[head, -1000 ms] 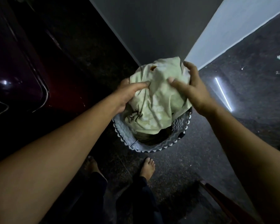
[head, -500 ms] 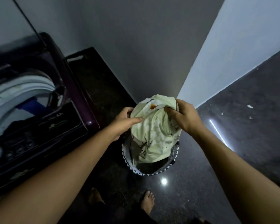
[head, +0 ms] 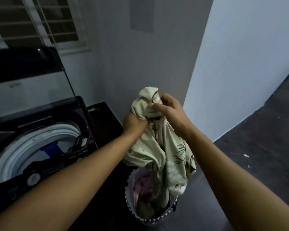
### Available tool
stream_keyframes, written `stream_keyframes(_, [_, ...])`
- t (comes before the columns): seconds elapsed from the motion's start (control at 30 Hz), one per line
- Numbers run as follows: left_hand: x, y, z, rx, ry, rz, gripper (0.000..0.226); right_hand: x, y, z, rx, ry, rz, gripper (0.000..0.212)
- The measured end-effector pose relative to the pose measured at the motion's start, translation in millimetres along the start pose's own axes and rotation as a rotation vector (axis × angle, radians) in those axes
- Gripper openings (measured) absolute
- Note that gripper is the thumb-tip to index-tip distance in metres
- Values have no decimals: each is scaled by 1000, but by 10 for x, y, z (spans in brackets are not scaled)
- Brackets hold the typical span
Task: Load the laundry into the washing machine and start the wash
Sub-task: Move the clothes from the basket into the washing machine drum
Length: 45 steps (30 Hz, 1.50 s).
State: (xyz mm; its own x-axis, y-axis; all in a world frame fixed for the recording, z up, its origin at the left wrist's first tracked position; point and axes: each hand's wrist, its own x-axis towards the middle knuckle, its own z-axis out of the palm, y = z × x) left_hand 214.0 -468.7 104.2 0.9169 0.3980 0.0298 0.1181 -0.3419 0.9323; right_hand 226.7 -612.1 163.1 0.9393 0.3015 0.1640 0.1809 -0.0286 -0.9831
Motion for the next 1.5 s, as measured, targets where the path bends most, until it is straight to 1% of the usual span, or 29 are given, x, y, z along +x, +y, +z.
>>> stream_keyframes(0.03, [61,112,-60,-74,20,-20,36,-40,-64,-38,-20,-33,-48,26])
stream_keyframes(0.07, [105,230,-128,-169,27,-46,30,-68,-81,-93,-91,-55,-99,34])
stream_keyframes(0.13, [155,455,-266,-397,16,-84,32,-126,-33,-220,-357,-66,-183,66])
stream_keyframes(0.17, [168,566,-346,-497,2,-86,35,-157,35,-272,-497,-63,-183,84])
stream_keyframes(0.23, [178,769,-509,-647,-46,-52,43,-256,230,-330,-701,-45,-116,112])
stream_keyframes(0.27, [176,884,-589,-685,-73,-23,46,-303,341,-329,-736,-22,-66,119])
stream_keyframes(0.33, [146,1093,-721,-735,-125,36,46,-354,535,-267,-678,48,36,124])
stream_keyframes(0.4, [121,1240,-841,-774,-169,46,45,-363,611,-154,-632,92,85,123])
stream_keyframes(0.43, [118,1288,-907,-783,-186,38,47,-353,617,-100,-622,107,91,119])
stream_keyframes(0.5, [126,1348,-1052,-845,-254,12,61,-324,584,-15,-546,165,108,98])
stream_keyframes(0.53, [133,1369,-1136,-880,-294,-7,71,-296,567,21,-491,212,142,85])
stream_keyframes(0.57, [153,1387,-1223,-915,-324,-24,76,-250,542,51,-442,252,180,74])
stream_keyframes(0.6, [163,1409,-1314,-945,-341,-40,70,-210,481,91,-396,275,228,68])
stream_keyframes(0.63, [173,1418,-1396,-964,-353,-43,56,-143,452,118,-324,279,289,66])
stream_keyframes(0.67, [180,1431,-1491,-989,-367,-32,41,-71,395,162,-216,266,357,66])
stream_keyframes(0.7, [187,1437,-1594,-1014,-387,-10,32,-18,302,235,-69,241,423,65])
stream_keyframes(0.73, [206,1431,-1700,-1041,-397,5,30,37,194,322,95,192,478,65])
stream_keyframes(0.8, [267,1391,-1921,-1072,-389,26,39,154,-50,471,374,74,489,67])
stream_keyframes(0.9, [401,1223,-2311,-1079,-338,50,56,378,-362,725,627,-34,336,65])
stream_keyframes(0.93, [435,1162,-2450,-1072,-310,61,55,436,-466,825,661,-43,309,65])
stream_keyframes(1.03, [548,920,-2864,-1013,-200,78,45,644,-657,1148,715,-60,283,65])
stream_keyframes(1.17, [667,530,-3458,-896,-85,27,52,864,-875,1750,696,-120,251,62])
stream_keyframes(1.23, [703,315,-3742,-841,-41,-25,56,949,-976,2107,707,-153,256,64])
stream_keyframes(1.33, [710,7,-4108,-790,16,-149,51,1042,-1077,2626,698,-178,279,68])
stream_keyframes(1.4, [725,-220,-4321,-789,36,-219,49,1061,-1115,2970,697,-204,291,65])
stream_keyframes(1.5, [746,-569,-4559,-738,81,-327,57,1122,-1041,3430,688,-174,287,60])
